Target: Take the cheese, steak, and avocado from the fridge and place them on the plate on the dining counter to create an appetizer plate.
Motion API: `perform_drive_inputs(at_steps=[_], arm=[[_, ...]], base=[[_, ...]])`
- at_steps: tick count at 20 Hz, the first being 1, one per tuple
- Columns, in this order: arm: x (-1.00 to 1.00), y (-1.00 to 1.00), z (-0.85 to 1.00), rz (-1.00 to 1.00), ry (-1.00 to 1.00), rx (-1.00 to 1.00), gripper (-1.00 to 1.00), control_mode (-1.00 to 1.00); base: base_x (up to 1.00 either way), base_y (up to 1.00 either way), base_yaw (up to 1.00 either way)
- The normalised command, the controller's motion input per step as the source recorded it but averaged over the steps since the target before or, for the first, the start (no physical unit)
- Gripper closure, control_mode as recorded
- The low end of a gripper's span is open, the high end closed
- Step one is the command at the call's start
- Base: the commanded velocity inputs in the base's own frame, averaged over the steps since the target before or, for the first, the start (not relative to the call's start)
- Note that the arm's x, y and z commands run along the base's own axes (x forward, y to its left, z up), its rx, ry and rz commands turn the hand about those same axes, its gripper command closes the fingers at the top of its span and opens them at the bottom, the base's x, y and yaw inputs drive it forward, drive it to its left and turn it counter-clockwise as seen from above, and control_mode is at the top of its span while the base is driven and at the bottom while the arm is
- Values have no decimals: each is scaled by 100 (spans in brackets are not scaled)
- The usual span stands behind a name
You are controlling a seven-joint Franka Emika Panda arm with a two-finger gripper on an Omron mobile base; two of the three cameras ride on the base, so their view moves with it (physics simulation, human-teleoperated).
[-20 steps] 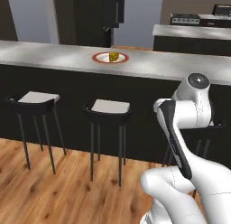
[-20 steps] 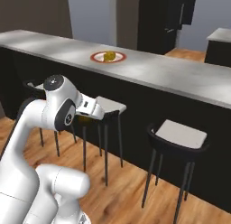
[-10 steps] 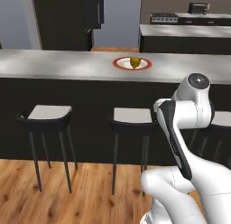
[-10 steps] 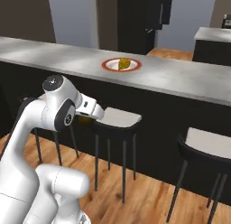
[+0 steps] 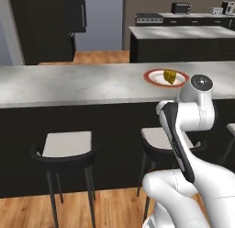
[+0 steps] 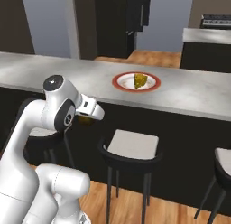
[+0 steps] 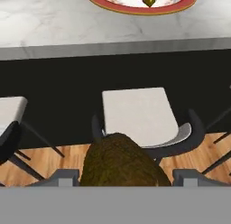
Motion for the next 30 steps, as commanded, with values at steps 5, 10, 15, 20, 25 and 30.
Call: perform_drive_inputs(at_steps=[5, 10, 15, 20, 25, 30], arm=[[0, 0, 0, 0, 0, 0, 100, 100], [4, 15, 36, -12, -4, -2, 100, -100], [23, -7, 68, -11, -11, -2, 100, -100], [35, -28, 71, -11, -12, -2, 100, -100], [64, -51, 26, -4, -4, 0, 100, -100], [79, -37, 0, 0, 0, 0, 100, -100]], base=[[45, 64, -24], [0, 0, 0], [0, 0, 0], [0, 0, 0], [0, 0, 0], [0, 0, 0]])
